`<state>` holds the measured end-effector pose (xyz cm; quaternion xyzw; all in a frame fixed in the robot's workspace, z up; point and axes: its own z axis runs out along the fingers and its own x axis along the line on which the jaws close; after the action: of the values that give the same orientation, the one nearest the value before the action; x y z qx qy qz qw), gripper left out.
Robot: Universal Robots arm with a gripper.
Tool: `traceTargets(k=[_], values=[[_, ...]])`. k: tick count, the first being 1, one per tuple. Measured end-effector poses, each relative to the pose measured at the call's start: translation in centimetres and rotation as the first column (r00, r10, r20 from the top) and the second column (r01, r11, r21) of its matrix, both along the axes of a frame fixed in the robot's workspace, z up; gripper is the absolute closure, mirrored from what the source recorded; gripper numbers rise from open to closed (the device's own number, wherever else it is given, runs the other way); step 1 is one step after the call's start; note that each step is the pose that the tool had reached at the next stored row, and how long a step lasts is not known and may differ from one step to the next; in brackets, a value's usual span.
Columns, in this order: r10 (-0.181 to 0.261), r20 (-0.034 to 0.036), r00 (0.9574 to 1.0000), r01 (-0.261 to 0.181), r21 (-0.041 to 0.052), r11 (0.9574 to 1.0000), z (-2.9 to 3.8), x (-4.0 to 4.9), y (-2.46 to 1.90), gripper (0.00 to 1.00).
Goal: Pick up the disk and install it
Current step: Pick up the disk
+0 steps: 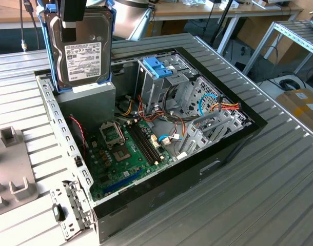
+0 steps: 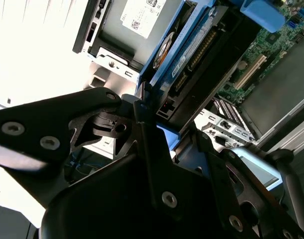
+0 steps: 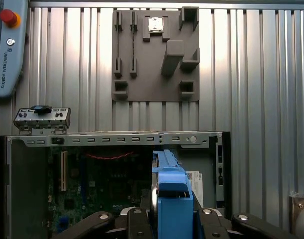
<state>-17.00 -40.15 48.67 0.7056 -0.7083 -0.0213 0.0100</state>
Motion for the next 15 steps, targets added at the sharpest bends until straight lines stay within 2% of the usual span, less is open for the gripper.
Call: traceTargets(k=[15], values=[[0.000, 0.0000, 1.0000, 0.000, -0.0001, 1.0000, -0.03, 0.50, 0.00, 0.63]])
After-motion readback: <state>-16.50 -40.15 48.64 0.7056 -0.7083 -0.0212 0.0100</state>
